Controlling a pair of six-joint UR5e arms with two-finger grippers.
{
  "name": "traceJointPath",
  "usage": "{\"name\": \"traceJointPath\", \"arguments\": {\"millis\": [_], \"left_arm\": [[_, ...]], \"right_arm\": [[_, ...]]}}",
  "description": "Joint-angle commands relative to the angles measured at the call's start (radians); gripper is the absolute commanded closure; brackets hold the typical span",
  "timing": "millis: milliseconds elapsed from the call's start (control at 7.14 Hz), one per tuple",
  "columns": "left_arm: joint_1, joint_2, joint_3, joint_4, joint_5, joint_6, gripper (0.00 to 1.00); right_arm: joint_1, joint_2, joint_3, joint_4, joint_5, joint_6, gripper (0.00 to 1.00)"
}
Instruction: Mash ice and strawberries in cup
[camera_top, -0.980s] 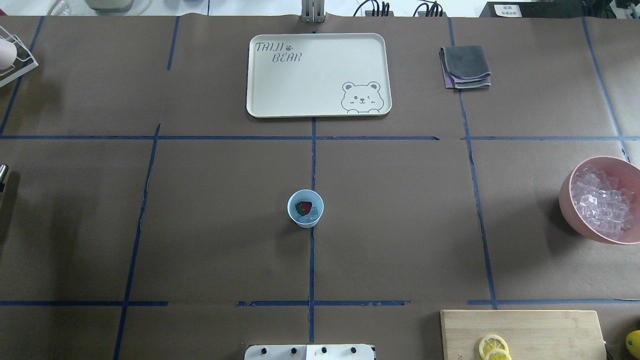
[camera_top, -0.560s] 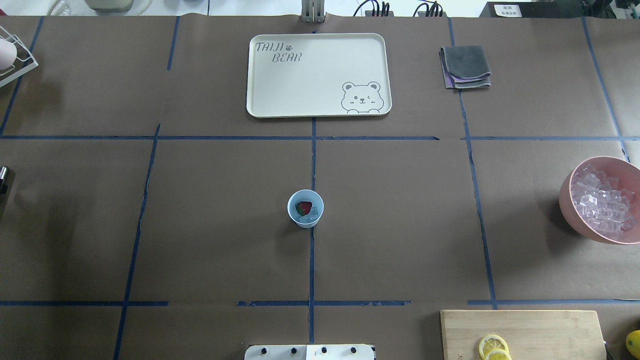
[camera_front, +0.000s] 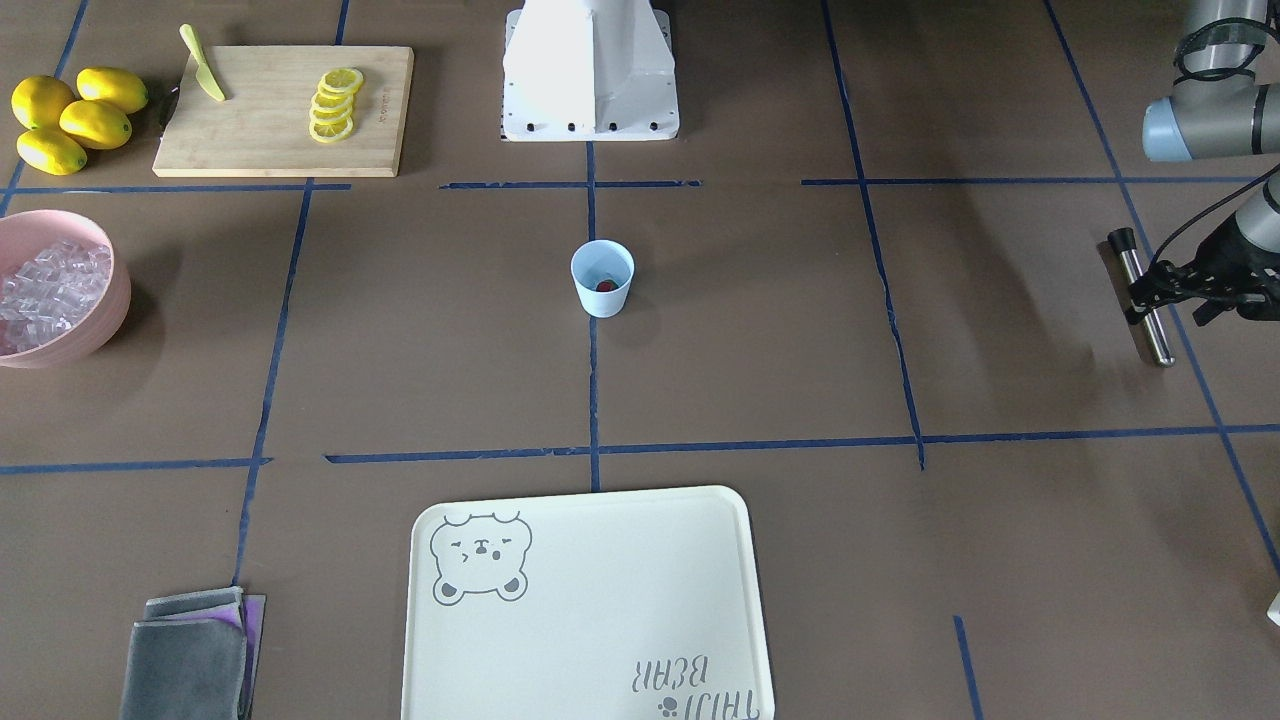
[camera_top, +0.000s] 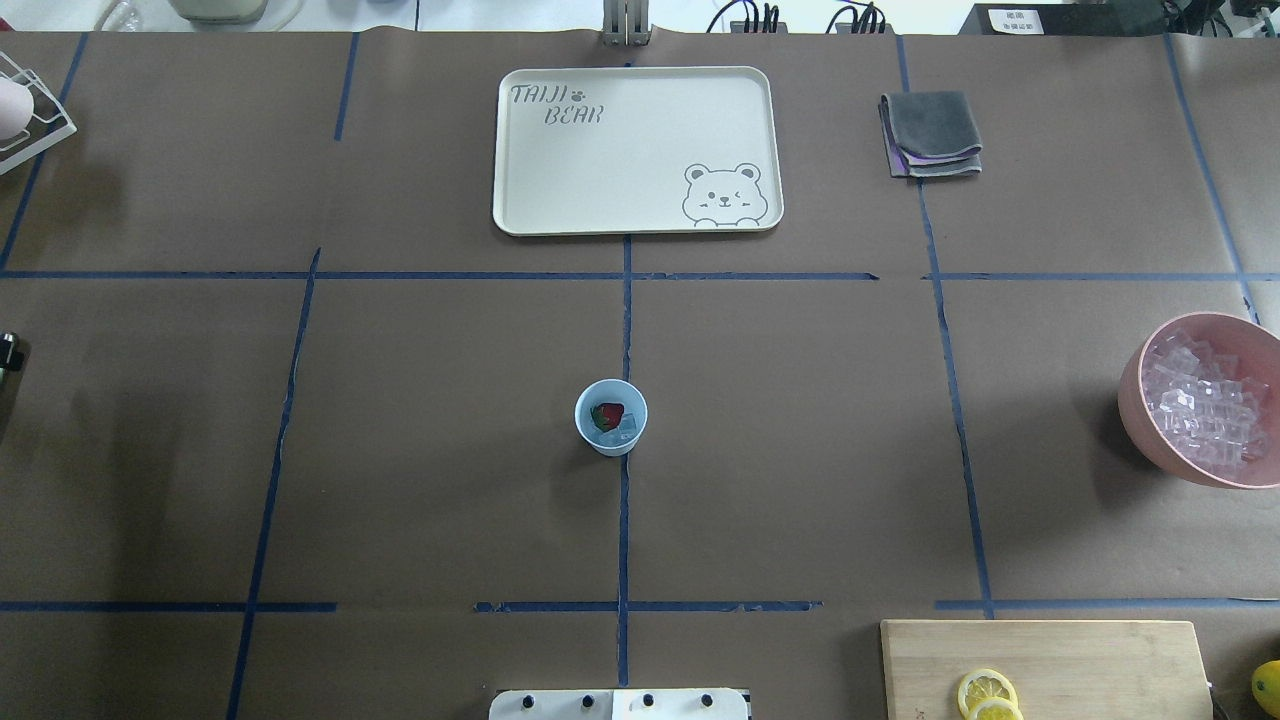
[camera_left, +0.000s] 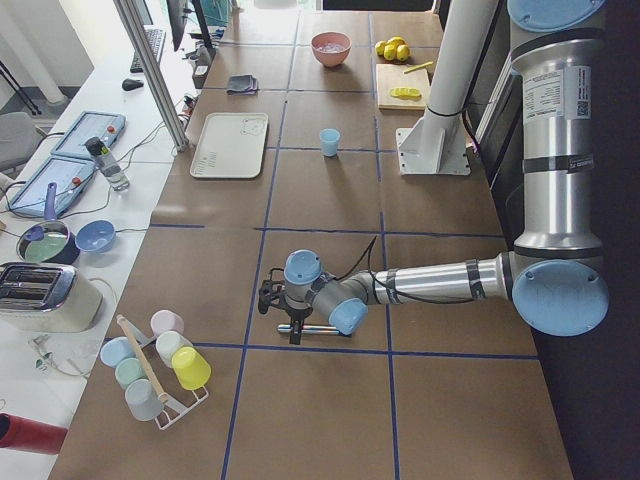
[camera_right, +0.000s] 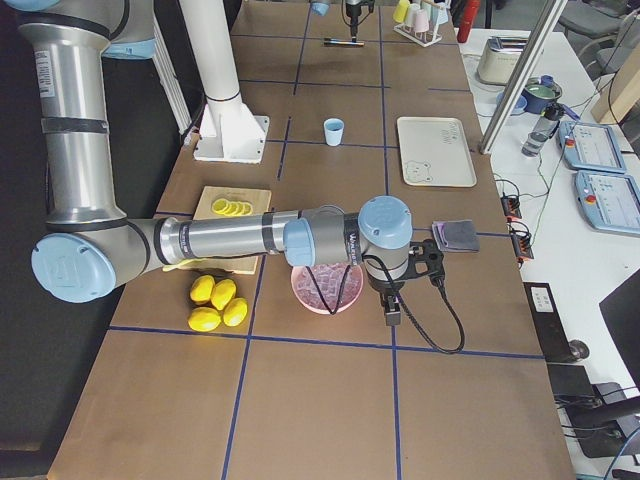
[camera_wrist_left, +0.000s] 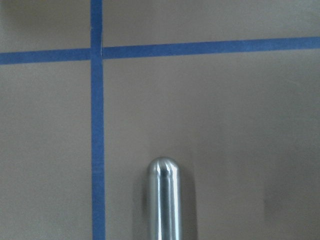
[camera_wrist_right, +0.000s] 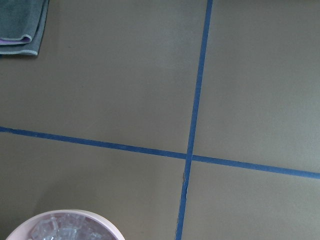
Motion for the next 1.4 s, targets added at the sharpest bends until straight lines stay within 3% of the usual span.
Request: {"name": "traceJointPath", "arguments": {"millis": [0, 560, 840, 1260], "left_arm": [[-0.151, -0.005, -0.019, 0.124, -0.109, 0.207, 0.00], [-0.365, -0.033, -0.173, 0.662, -0.128, 0.627, 0.00], [-0.422, -0.036, -0.180, 0.759, -0.129, 0.668, 0.00], [-0.452, -0.019, -0.174, 0.779, -0.143, 0.663, 0.00]], "right_arm": [[0.000, 0.001, 0.001, 0.000, 0.000, 0.002, 0.00], [0.000, -0.005, -0.010, -0.011, 0.007, 0.002, 0.00], [0.000, -0.004, -0.025, -0.014, 0.010, 0.003, 0.00], [0.000, -0.001, -0.054, -0.016, 0.019, 0.003, 0.00]]}}
